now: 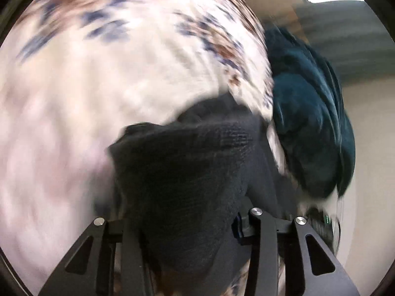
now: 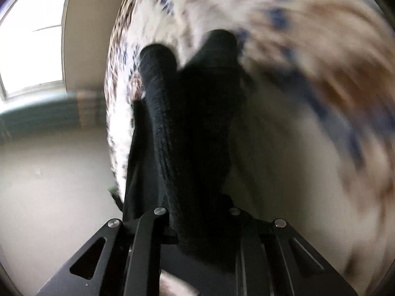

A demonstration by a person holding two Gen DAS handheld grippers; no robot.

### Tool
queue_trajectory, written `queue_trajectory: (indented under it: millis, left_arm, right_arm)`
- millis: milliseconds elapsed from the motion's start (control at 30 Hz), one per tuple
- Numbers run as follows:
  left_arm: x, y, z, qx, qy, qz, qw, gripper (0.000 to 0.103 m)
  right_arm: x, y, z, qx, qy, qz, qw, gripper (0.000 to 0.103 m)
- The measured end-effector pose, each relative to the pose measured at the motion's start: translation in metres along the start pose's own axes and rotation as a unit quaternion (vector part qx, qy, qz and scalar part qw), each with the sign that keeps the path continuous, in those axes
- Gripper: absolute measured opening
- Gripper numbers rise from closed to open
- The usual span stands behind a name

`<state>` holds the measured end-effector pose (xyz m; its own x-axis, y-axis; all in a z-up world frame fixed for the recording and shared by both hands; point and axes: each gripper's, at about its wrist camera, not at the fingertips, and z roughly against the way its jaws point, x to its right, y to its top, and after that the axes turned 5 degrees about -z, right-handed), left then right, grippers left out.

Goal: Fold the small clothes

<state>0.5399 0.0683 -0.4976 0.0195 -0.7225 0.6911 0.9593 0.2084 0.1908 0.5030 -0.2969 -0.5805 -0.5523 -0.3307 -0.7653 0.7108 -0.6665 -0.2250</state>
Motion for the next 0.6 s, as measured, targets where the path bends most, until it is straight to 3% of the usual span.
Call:
queue_trajectory:
  millis: [67, 133, 167, 233, 300, 367, 433, 533, 600]
  left_arm:
    - [0.014, 0.025, -0.022, -0.049, 0.006, -0.069, 0.9964, 0.040]
    - [0.024, 0.042, -0.054, -0.110, 0.029, -0.128, 0.9851, 0.046]
    - [0.026, 0.040, -0.062, -0.130, 0.045, -0.143, 0.9802, 0.056]
    - [0.028, 0.039, -0.065, -0.150, 0.052, -0.153, 0.9755, 0.059]
    - [0.033, 0.034, -0.049, -0.137, 0.061, -0.153, 0.9769, 0.061]
    - [0.036, 0.023, -0.021, -0.093, 0.100, -0.155, 0.9784, 0.061]
    - [0.038, 0.006, 0.010, -0.040, 0.155, -0.159, 0.9743, 0.061]
    - [0.037, -0.026, 0.050, 0.030, 0.203, -0.142, 0.9683, 0.061]
    - [0.026, -0.046, 0.061, 0.040, 0.215, -0.106, 0.9701, 0.069]
  right_arm:
    - [0.025, -0.044, 0.019, 0.013, 0.010, -0.059, 0.998, 0.017]
    - [0.044, -0.073, 0.024, 0.022, -0.003, -0.093, 0.995, 0.018]
    - [0.050, -0.079, 0.021, 0.019, -0.007, -0.097, 0.995, 0.019]
    - [0.059, -0.082, 0.017, 0.010, -0.057, -0.087, 0.995, 0.025]
    - [0.060, -0.079, 0.027, 0.005, -0.081, -0.069, 0.994, 0.031]
    - [0.051, -0.076, 0.047, 0.010, -0.118, -0.022, 0.993, 0.051]
    - [0.037, -0.069, 0.075, 0.024, -0.140, 0.034, 0.989, 0.060]
    - [0.005, -0.052, 0.101, 0.054, -0.184, 0.110, 0.975, 0.062]
    - [-0.022, -0.025, 0.093, 0.072, -0.207, 0.151, 0.964, 0.065]
